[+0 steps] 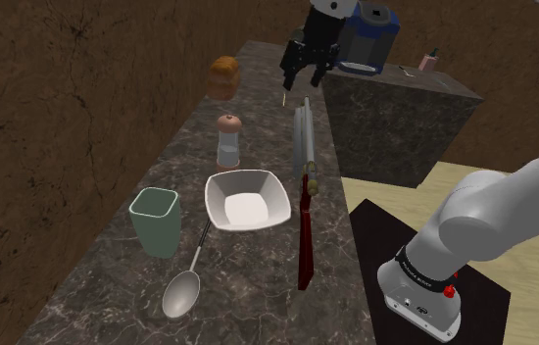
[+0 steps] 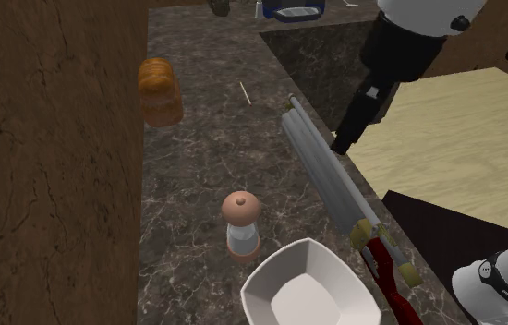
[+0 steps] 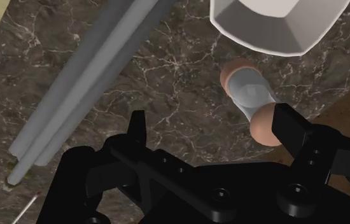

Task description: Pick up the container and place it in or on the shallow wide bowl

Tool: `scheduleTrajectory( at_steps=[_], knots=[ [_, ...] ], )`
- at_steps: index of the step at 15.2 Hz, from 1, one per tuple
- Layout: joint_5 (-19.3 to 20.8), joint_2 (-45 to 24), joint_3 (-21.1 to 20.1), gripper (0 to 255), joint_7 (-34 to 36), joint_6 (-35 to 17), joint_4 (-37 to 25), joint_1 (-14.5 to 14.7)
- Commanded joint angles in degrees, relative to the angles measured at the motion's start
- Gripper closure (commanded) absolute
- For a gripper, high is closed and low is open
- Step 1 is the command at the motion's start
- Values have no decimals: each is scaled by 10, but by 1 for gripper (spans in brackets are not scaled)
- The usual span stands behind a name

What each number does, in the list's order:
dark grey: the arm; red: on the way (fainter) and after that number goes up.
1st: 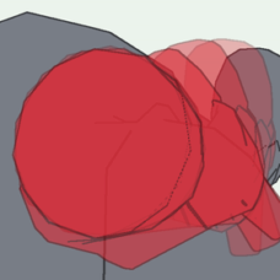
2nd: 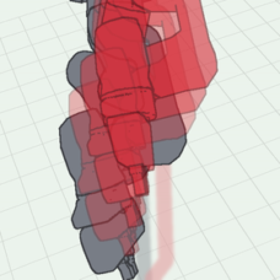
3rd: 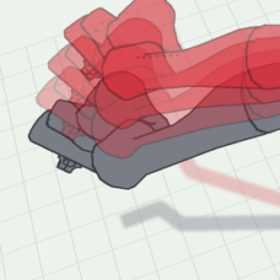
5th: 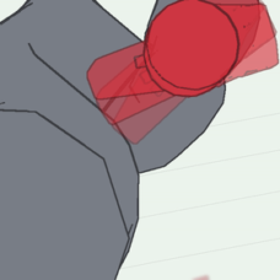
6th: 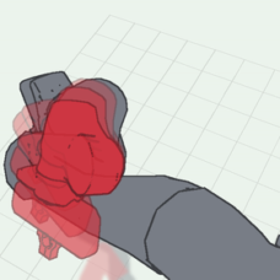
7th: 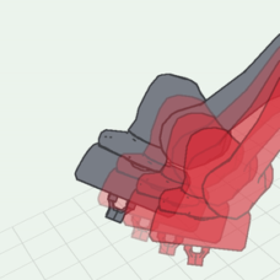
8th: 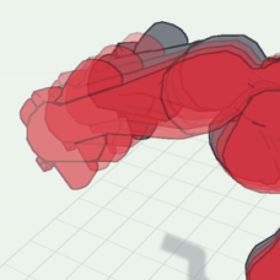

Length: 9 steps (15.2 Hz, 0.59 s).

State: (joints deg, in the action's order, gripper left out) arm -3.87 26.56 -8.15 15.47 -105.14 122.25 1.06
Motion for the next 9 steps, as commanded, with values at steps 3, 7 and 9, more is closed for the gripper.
scheduleTrajectory(
  at_steps=[3, 7, 9],
  knots=[
    [11, -85, -29, 0, 35, -20, -49, 2],
    [32, -177, -54, 0, 72, -30, -112, 7],
    [46, -224, -64, 0, 90, -31, -148, 11]
  ],
)
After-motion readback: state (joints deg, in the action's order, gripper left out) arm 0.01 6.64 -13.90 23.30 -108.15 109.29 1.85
